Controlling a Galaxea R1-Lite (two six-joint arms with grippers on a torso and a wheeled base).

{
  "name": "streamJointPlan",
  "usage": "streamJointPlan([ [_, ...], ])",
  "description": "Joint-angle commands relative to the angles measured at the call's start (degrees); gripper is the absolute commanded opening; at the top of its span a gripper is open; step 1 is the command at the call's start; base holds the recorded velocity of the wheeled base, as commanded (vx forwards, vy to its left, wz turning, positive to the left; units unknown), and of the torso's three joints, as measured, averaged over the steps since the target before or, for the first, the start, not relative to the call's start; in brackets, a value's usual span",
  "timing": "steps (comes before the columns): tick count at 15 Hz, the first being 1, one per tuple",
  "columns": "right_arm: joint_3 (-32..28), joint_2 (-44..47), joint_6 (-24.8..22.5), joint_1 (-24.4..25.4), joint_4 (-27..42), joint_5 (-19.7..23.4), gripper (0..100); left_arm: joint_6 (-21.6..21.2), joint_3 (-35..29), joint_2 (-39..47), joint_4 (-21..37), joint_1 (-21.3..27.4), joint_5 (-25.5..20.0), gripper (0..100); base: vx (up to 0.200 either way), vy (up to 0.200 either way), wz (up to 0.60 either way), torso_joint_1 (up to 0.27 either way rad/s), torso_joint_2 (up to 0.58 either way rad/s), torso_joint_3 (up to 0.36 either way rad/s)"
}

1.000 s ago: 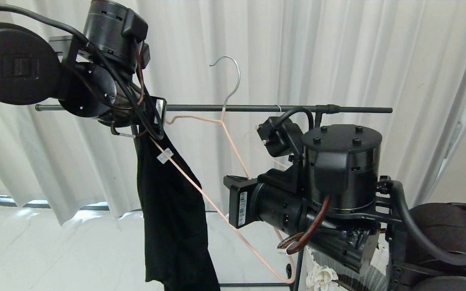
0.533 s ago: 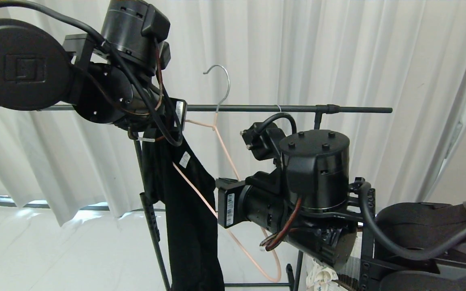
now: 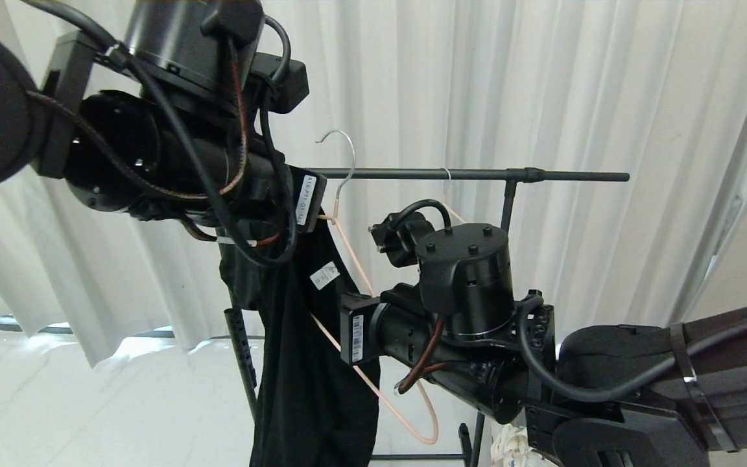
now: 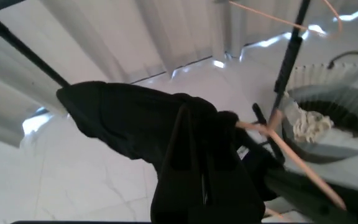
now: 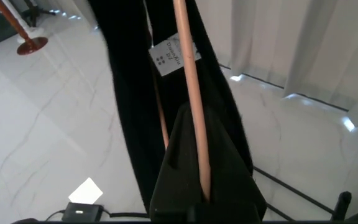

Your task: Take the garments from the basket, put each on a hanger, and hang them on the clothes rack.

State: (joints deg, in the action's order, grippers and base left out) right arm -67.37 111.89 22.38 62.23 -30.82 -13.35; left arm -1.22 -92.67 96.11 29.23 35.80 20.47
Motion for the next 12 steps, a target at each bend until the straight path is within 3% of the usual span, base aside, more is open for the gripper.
streamJointPlan([
  [1,-0.05,0.79,0.03,-0.01,-0.03,-0.10,0,-1.42,2.06,-3.65,-0.05,-0.21,-1.13,0,0.000,0.000,0.00,0.000,0.00,0.000],
  [4,-0.31,1.23,-0.23,0.08,-0.12,-0.10,0,-1.68,3.02,-5.50,-0.05,-0.03,-6.76,0,0.000,0.000,0.00,0.000,0.00,0.000],
  [11,-0.05,-0.97,-2.52,-2.56,-0.12,-3.79,0,-3.35,4.87,-7.60,-0.40,-0.30,-7.28,0,0.000,0.000,0.00,0.000,0.00,0.000],
  [12,-0.05,-1.06,-4.19,-3.08,-0.21,-3.88,0,-3.44,5.49,-8.22,-0.49,-0.21,-7.28,100,0.000,0.000,0.00,0.000,0.00,0.000],
])
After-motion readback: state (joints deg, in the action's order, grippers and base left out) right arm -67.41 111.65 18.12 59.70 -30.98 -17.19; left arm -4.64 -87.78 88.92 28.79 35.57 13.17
